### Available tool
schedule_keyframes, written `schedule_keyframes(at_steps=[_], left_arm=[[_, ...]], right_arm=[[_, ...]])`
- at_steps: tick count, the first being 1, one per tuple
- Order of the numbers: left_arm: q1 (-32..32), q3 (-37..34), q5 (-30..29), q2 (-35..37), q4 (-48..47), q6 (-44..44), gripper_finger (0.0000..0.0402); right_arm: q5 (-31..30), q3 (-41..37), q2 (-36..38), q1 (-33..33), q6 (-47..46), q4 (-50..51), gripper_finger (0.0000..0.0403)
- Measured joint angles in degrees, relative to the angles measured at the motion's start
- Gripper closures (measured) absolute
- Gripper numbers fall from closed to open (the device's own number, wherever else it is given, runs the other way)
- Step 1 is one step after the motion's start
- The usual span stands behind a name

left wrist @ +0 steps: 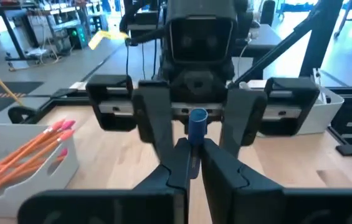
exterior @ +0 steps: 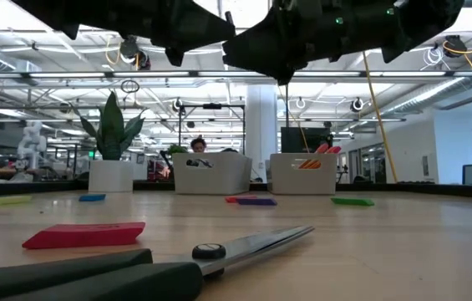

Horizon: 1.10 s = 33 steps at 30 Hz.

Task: Sort crayons/erasers/pens/pencils in bins
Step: Put the blue crayon into the bottom right bin

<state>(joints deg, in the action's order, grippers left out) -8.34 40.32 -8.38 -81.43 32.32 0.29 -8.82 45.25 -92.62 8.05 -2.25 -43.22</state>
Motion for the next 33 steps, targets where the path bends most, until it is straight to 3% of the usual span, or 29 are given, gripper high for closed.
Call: schedule_keyframes(at_steps=[8,16,24,26,29,33], left_arm=[[0.0,0.0,0.2,0.0,-3.7,-2.0,0.0371],[-0.7,0.0,0.9,0.9,-5.8,-5.8,0.0355],[-2.9,0.0,-0.4,8.5,-15.7,-4.2,0.0243],[-3.4,0.1,-0.4,9.8,-17.8,-3.2,0.0224],[-3.8,-0.1,-0.6,10.3,-21.2,-2.1,0.0205],[-4.2,0.0,-0.6,9.8,-20.3,-1.1,0.02]], right_arm=[[0.1,0.0,0.0,0.0,0.2,0.2,0.038],[-0.5,0.4,1.6,0.7,-0.3,6.8,0.0385],[-12.1,14.8,8.1,9.1,-6.7,54.6,0.0385],[-11.5,19.7,8.1,11.9,-12.3,68.7,0.0385],[-5.7,26.4,8.3,16.2,-21.9,86.6,0.0385],[1.7,30.6,8.2,23.2,-37.9,100.1,0.0385]])
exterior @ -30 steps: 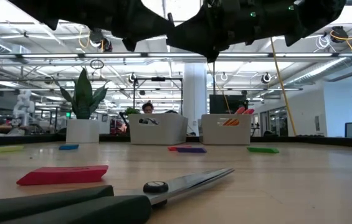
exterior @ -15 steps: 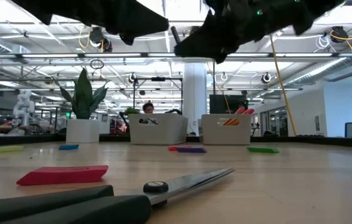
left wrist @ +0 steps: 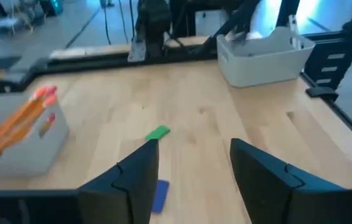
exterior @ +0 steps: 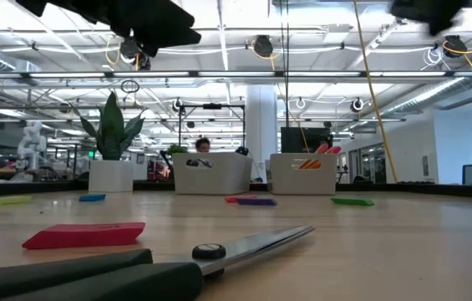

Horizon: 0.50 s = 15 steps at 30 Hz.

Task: Sort crayons/erasers/pens/pencils in bins
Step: Put the blue crayon into the bottom right bin

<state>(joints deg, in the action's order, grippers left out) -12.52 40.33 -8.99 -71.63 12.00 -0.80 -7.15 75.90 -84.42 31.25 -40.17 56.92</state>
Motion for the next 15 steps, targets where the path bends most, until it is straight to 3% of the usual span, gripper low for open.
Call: schedule_keyframes(at_steps=[8,15], left_arm=[[-0.8,0.0,1.5,-1.3,-0.3,4.4,0.0206],[-5.0,-0.1,0.2,-2.7,0.9,6.2,0.0208]], right_arm=[[9.4,-2.0,-3.8,17.5,-31.0,1.9,0.0385],[14.5,-10.2,-4.4,26.0,-49.2,0.4,0.0358]])
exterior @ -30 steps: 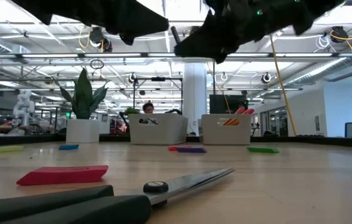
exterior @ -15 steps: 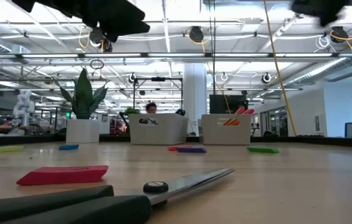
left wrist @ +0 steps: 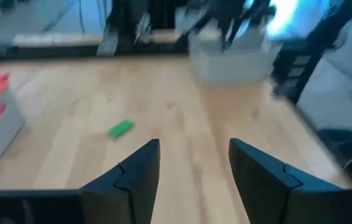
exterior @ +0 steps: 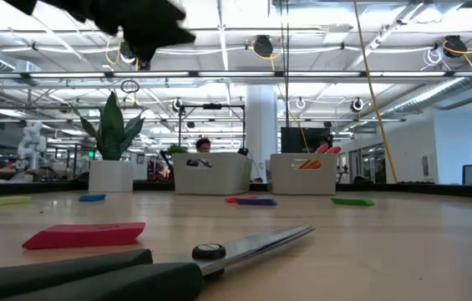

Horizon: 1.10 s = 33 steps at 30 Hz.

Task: Sort crayons/erasers/pens/pencils in bins
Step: Put the blue crayon into the bottom right bin, then put the black scissors into the top left bin

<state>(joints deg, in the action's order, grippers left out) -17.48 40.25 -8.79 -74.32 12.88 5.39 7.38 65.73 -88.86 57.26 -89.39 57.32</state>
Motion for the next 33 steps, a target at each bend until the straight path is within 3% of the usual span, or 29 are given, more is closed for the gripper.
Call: schedule_keyframes(at_steps=[6,10,13,17,19,22,28,33], left_arm=[[-4.1,0.2,-0.7,-2.6,5.8,1.0,0.0209],[-6.7,0.5,-2.6,-7.1,6.0,6.0,0.0208],[-9.9,3.5,-5.3,-11.9,5.1,9.3,0.0208],[-13.2,10.4,-6.3,-17.5,-0.8,12.6,0.0208],[-14.6,14.0,-6.3,-19.5,-5.6,15.3,0.0209],[-16.9,18.5,-6.3,-21.2,-13.0,20.6,0.0209],[-22.3,22.1,-7.8,-22.0,-19.4,26.6,0.0209],[-26.9,22.0,-14.3,-19.6,-25.5,30.4,0.021]], right_arm=[[7.6,-7.0,0.0,1.9,-3.7,-2.7,0.0346],[10.0,-4.6,0.3,0.7,-1.8,2.8,0.033],[2.7,1.8,0.7,-0.4,2.8,10.0,0.0321],[-15.8,8.8,0.7,-2.6,16.3,12.1,0.032],[-22.8,9.3,0.8,-4.5,26.6,6.5,0.0319],[-25.9,7.0,0.7,-8.9,43.6,-7.9,0.0312],[-17.3,-1.4,-3.7,-20.1,77.4,-43.9,0.0257],[-9.1,0.2,-13.7,-27.0,94.9,-57.0,0.0213]])
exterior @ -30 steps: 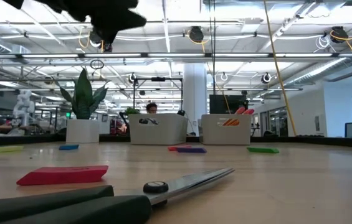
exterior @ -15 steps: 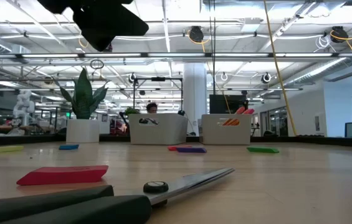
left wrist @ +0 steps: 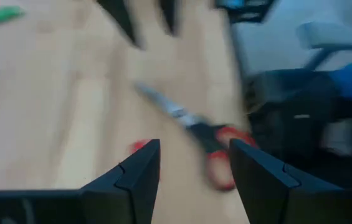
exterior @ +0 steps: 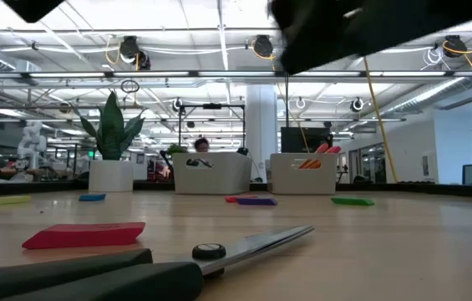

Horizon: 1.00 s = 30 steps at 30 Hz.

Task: Sort crayons/erasers/pens/pencils in bins
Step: Put the black scissors into the top left bin

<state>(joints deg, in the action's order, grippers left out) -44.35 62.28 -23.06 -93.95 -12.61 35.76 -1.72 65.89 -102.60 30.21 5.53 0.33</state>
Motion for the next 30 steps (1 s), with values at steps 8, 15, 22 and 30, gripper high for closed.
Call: schedule_keyframes(at_steps=[8,15,22,30], left_arm=[[-0.7,-0.1,-9.9,3.2,-7.0,0.4,0.021],[3.8,-0.1,-11.9,4.1,-6.3,-3.9,0.0211],[5.1,-0.1,-12.0,4.1,-6.4,-5.8,0.0211],[5.0,-0.1,-13.3,4.1,-8.4,-5.6,0.021]], right_arm=[[11.0,7.5,-15.0,-4.0,15.7,-5.9,0.021],[16.0,7.9,-20.7,-6.1,17.3,-14.9,0.0229],[18.9,6.9,-20.8,-5.9,14.5,-15.0,0.0247],[10.6,6.8,-14.7,-3.6,15.2,-7.9,0.024]])
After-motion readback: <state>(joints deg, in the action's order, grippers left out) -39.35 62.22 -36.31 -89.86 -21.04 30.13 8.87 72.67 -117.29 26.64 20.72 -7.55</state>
